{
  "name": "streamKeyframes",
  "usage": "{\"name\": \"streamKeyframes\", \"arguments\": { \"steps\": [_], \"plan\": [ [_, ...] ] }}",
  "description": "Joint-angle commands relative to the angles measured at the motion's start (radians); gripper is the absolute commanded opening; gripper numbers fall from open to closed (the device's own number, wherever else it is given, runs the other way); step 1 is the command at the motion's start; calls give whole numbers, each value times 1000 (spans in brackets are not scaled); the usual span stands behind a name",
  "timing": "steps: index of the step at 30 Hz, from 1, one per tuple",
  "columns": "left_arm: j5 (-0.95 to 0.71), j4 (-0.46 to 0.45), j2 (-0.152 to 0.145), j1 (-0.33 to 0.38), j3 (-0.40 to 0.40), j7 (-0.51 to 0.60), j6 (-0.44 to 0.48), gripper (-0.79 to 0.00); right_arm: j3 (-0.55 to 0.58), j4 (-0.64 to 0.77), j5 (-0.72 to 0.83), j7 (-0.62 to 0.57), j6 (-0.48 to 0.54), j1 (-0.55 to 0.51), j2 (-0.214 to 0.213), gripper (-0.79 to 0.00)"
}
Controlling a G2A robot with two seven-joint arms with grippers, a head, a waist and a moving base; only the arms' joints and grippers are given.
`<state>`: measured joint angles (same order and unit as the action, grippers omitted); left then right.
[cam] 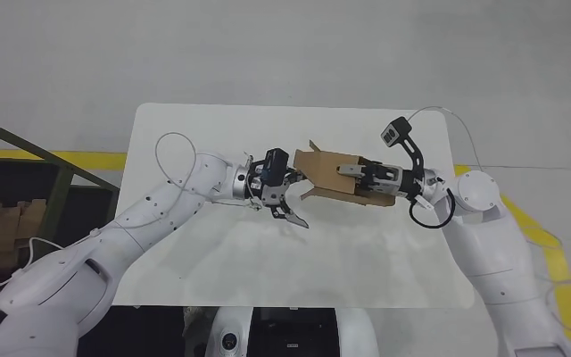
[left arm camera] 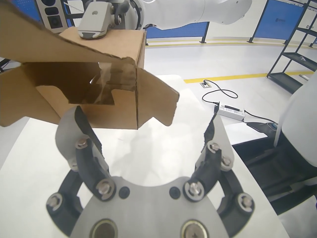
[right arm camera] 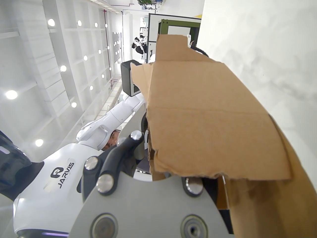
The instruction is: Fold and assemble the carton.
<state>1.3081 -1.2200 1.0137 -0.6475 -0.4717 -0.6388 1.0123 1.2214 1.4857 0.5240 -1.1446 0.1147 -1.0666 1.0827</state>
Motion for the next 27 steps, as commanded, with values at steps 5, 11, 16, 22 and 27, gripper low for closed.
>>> {"name": "streamKeyframes", "arguments": {
  "steps": [5,11,16,22,27],
  "plan": [
    [-10,-2,4,-3,-5,4,0,0,-1,4,0,-1,-5,-1,-1,-785],
    [-34,4,5,-5,-7,7,0,0,-7,3,4,6,-8,0,0,-785],
    [-78,10,4,-7,-9,1,0,0,-11,-5,11,9,-7,0,0,-785],
    [-93,6,-3,-6,-6,-6,0,-105,-13,-9,15,9,-5,0,0,-785],
    [-100,4,-6,-4,0,-9,0,-231,-13,-11,15,9,-4,1,0,-785]
  ]
}}
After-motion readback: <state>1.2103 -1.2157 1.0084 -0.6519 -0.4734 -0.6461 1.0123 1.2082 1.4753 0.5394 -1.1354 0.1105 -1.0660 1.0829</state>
